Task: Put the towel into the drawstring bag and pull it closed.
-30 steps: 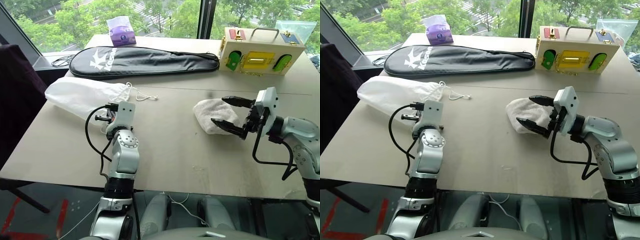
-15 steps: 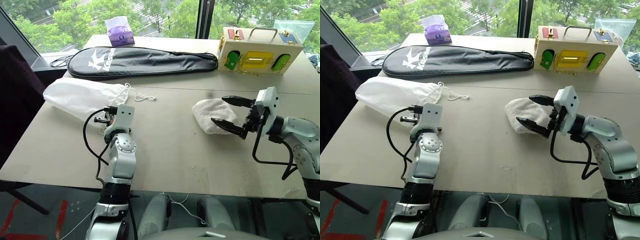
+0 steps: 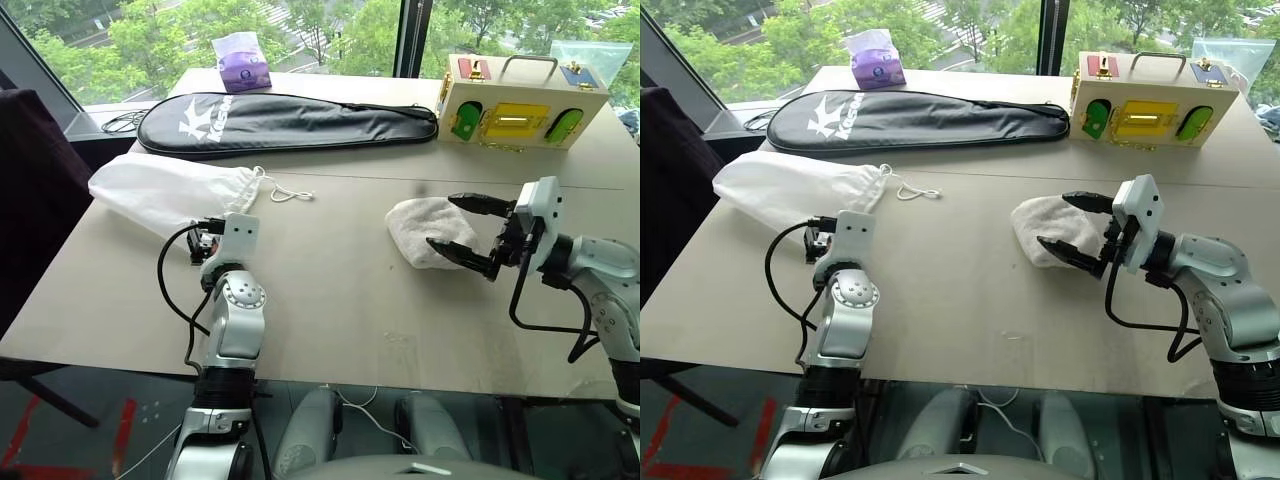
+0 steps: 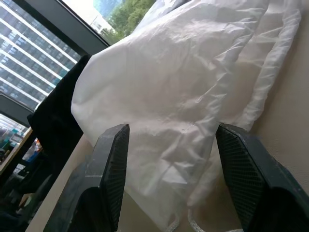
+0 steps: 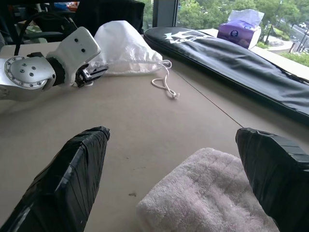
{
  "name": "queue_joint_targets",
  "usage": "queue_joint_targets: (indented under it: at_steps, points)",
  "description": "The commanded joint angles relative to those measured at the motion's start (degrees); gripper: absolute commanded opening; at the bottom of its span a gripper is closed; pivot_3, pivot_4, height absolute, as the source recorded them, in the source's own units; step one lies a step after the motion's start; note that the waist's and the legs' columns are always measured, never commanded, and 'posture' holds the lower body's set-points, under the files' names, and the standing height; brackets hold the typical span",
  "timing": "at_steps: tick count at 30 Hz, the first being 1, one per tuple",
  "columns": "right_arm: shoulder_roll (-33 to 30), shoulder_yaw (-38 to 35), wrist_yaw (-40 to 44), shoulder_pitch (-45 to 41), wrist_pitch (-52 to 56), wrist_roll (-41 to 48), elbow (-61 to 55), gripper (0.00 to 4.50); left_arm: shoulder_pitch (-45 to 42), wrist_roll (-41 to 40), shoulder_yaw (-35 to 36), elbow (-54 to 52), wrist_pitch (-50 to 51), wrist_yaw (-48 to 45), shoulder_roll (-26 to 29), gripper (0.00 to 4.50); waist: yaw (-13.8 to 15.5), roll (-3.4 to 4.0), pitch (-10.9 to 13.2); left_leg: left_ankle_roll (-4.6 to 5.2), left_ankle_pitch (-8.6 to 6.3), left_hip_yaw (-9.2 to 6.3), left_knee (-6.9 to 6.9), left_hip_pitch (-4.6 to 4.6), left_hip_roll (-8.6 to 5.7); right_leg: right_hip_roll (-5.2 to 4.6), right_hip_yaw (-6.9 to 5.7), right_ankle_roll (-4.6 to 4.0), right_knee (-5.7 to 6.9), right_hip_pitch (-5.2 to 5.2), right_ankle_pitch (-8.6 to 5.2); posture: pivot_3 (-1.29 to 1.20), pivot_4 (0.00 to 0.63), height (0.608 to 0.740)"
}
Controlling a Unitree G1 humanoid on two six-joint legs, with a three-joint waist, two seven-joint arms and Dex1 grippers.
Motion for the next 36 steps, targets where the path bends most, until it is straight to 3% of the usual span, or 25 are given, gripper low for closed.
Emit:
queue_joint_targets:
  at_steps: [1,4,9,19,23,28,36]
  points:
    - [-0.56,-1.76,0.43,-0.04,-1.56,0.19,-0.72,4.5,-1.18,0.63,1.42,-1.33,-2.24,2.22,1.12,2.62,0.0,0.0,0.0,0.0,0.0,0.0,0.0,0.0,0.0,0.0,0.0,0.0,0.0,0.0,0.0,0.0,0.15,0.74]
    - [-0.65,-1.75,0.72,-0.03,-1.89,0.11,-0.29,4.5,-1.23,0.63,1.73,-1.3,-2.16,2.63,1.38,1.97,0.0,0.0,0.0,0.0,0.0,0.0,0.0,0.0,0.0,0.0,0.0,0.0,0.0,0.0,0.0,0.0,0.15,0.74]
    - [-0.58,-1.59,0.81,0.18,-2.37,0.06,-0.09,4.5,-1.13,0.04,2.71,-0.35,-1.88,2.99,1.36,0.03,0.01,0.0,0.0,0.0,0.0,0.0,0.0,0.0,0.0,0.0,0.0,0.0,0.0,0.0,0.0,0.0,0.15,0.74]
    - [-0.15,-1.44,0.81,0.59,-3.41,-0.27,0.42,4.5,-1.71,-1.23,4.29,0.57,-3.88,2.77,3.04,0.03,0.0,0.0,0.0,0.0,0.0,0.0,0.0,0.0,0.0,0.0,-0.01,0.0,0.0,0.0,0.0,0.0,0.15,0.74]
    - [-0.01,-1.72,0.69,0.91,-3.56,-0.09,0.31,4.5,-2.43,-2.93,1.12,-5.29,-6.92,-3.76,3.78,0.03,0.09,-0.02,0.01,0.0,0.0,-0.01,0.0,-0.01,-0.01,-0.02,-0.02,0.0,0.0,0.0,0.0,0.0,0.15,0.74]
    - [-0.18,-2.06,0.74,1.16,-3.75,-0.1,0.56,4.5,-4.05,-3.58,-0.45,-13.88,-1.86,-12.8,5.35,0.03,0.01,-0.02,0.01,-0.01,0.0,-0.01,0.0,-0.05,-0.02,-0.05,-0.01,0.0,-0.04,0.0,0.0,0.0,0.15,0.74]
    - [-0.58,-3.39,1.95,0.19,-4.11,1.31,2.39,4.5,-13.12,-7.93,-2.3,-24.88,14.81,-28.45,5.51,0.03,-0.03,-0.03,0.02,0.0,0.01,0.02,-0.01,-0.02,-0.02,0.24,-0.03,0.0,-0.03,0.01,0.0,0.0,0.15,0.74]
